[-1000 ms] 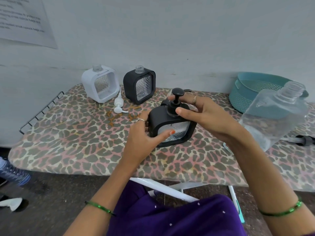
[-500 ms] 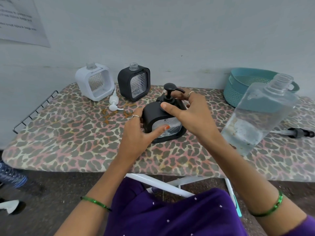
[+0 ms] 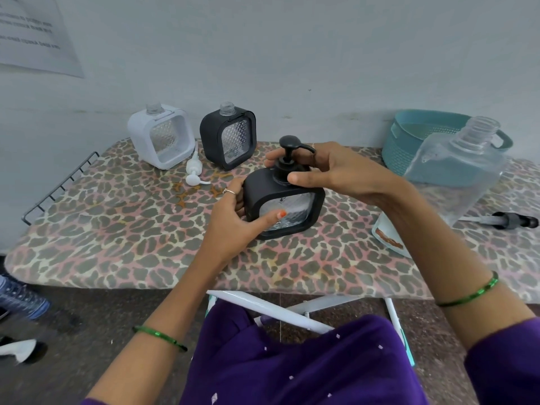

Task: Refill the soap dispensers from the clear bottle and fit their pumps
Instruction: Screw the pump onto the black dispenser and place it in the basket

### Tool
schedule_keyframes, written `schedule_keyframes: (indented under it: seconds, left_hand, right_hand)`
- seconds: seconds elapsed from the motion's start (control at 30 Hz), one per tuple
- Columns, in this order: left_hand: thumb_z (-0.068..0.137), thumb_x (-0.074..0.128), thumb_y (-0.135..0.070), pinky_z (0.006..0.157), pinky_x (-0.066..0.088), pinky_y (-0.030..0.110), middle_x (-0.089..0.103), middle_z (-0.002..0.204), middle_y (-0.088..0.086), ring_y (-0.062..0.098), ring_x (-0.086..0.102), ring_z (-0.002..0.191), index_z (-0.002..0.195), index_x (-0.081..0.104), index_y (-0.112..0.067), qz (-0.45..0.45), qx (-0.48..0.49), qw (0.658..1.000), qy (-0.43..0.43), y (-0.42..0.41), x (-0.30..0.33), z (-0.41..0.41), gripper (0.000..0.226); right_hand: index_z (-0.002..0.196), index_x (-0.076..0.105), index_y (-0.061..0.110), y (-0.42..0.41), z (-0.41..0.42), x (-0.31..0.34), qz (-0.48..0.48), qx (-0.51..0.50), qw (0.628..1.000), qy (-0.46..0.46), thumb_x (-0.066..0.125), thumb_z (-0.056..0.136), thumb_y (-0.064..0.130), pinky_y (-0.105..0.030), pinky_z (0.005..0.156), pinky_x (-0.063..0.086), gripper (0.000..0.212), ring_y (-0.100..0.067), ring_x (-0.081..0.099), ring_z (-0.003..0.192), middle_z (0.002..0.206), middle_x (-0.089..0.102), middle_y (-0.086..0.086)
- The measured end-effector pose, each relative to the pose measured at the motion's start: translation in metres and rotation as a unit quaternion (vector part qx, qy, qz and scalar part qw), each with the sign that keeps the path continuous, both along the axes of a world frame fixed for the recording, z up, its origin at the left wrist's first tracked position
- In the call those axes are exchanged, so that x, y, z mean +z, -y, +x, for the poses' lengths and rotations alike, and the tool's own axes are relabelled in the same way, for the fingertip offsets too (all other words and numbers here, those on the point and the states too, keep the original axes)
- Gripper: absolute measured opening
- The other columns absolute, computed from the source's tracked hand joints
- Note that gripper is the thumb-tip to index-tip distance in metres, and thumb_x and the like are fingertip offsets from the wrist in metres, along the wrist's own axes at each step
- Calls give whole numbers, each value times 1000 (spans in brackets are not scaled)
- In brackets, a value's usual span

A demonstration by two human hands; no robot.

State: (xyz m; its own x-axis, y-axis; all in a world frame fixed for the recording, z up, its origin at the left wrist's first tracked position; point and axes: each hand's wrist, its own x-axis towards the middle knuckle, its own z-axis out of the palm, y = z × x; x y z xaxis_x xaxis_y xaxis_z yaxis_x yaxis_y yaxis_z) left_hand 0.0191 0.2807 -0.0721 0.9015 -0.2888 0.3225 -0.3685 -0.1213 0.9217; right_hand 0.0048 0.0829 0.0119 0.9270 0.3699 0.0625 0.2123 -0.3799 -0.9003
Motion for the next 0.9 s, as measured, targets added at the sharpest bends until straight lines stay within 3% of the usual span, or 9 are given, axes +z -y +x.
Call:
schedule_keyframes:
  seconds: [0.17,0.27,0.37,0.5,0.67,0.77,0.83,0.9]
  left_hand:
    - [67,82,-32,81,52,16,65,110,-13,-2,63,99,114,51,-35,7,14,1000,-10,4,-1,2,57]
    - [70,82,-26,77,51,13,65,107,-14,-4,63,97,113,51,-31,8,17,1000,1,2,-1,1,54]
    - [71,82,-24,74,49,10,64,105,-13,-6,63,94,114,51,-23,26,24,999,25,4,-1,0,53]
    - [72,82,-25,69,48,9,63,100,-14,-5,63,89,113,50,-20,42,40,997,52,7,-3,0,52]
    - [70,81,-34,63,52,17,60,90,-14,0,62,82,108,51,-11,66,61,991,96,9,-5,-2,53]
    - [71,77,-40,65,51,16,62,93,-13,1,63,83,111,51,-17,54,46,994,84,8,-3,-2,53]
    - [70,78,-36,68,51,14,63,98,-14,-2,64,87,112,50,-25,34,29,998,48,6,-1,-2,51]
    - [71,80,-28,72,50,13,64,101,-13,-2,64,91,114,50,-28,11,17,1000,18,4,0,-1,52]
  right_hand:
    - [120,63,10,-3,7,-11,43,-40,998,29,65,87,5,-32,106,43,33,-9,57,120,121,67,-1]
    - [110,66,17,-11,3,-22,91,-94,990,56,65,85,-1,-27,101,46,30,-5,61,112,110,70,7]
    - [112,65,12,-17,-4,-27,115,-142,980,79,66,84,-3,-23,101,45,32,-2,61,111,110,69,5]
    - [115,64,18,-30,-11,-33,120,-210,965,97,67,84,-2,-9,87,46,36,11,61,97,103,67,12]
    - [120,66,20,-49,-18,-41,58,-332,933,127,70,84,21,-29,97,49,36,-5,61,109,109,69,12]
    - [119,65,26,-63,-21,-46,18,-391,908,150,63,80,40,-44,101,44,41,-21,55,119,110,69,9]
    - [114,66,26,-68,-21,-45,0,-399,902,164,64,82,41,-40,98,45,36,-19,55,112,100,62,13]
    - [99,63,30,-63,-22,-36,-9,-372,913,165,68,85,32,-20,91,44,15,-5,55,96,89,48,21]
